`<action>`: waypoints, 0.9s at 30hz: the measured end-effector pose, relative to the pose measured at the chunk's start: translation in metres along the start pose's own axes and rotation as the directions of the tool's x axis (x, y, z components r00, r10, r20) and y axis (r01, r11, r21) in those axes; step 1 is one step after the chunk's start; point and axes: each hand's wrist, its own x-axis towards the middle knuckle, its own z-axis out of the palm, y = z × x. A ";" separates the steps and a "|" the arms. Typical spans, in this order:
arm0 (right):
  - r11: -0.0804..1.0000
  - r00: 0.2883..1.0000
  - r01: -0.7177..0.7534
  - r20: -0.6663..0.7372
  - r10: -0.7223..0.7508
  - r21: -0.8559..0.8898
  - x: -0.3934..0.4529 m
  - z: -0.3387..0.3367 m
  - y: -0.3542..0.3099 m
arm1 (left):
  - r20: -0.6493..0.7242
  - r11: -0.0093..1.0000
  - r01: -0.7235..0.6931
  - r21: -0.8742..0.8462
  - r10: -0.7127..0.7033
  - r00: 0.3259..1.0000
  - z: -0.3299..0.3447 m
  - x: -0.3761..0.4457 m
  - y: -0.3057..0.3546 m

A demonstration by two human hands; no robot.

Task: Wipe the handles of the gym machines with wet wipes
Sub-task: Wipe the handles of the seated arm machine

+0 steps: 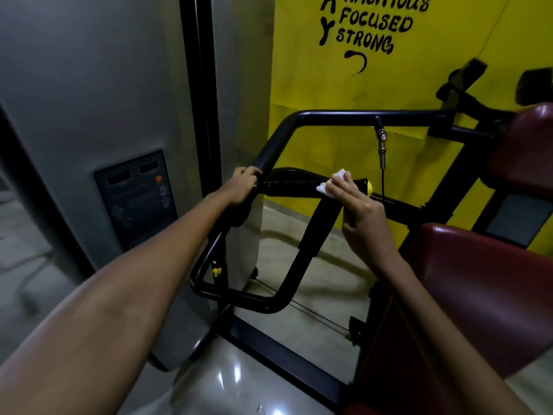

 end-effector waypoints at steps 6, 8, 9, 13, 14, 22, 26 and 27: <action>0.997 0.998 -0.062 0.028 0.061 0.046 0.011 -0.006 -0.004 | -0.113 0.891 -0.240 0.387 0.304 0.946 0.018 -0.002 0.003; 0.996 0.997 -0.075 0.009 0.075 0.049 0.010 -0.003 -0.005 | -0.111 0.939 -0.193 0.284 0.232 0.966 0.016 0.000 -0.001; 0.996 0.997 -0.076 -0.003 0.076 0.042 0.007 -0.001 -0.006 | -0.103 0.957 -0.164 0.239 0.193 0.976 0.015 0.001 -0.002; 0.999 0.999 -0.046 -0.008 0.046 0.007 -0.012 0.005 -0.008 | -0.053 0.974 -0.103 0.200 0.115 0.992 0.014 0.004 -0.003; 0.999 0.999 -0.044 -0.011 0.045 0.011 -0.011 0.004 -0.007 | -0.041 0.972 -0.097 0.213 0.108 0.993 0.014 0.004 -0.003; 0.993 0.994 -0.111 -0.005 0.111 0.032 0.002 0.003 -0.009 | 0.000 0.960 -0.155 0.233 0.159 0.987 0.011 -0.002 -0.001; 0.997 0.998 -0.070 -0.005 0.070 0.024 -0.010 0.001 -0.013 | 0.037 0.851 -0.368 0.374 0.383 0.923 0.012 -0.008 -0.004; 0.997 0.997 -0.071 -0.005 0.071 0.026 -0.006 0.000 -0.013 | 0.051 0.839 -0.379 0.390 0.392 0.919 0.012 -0.009 -0.004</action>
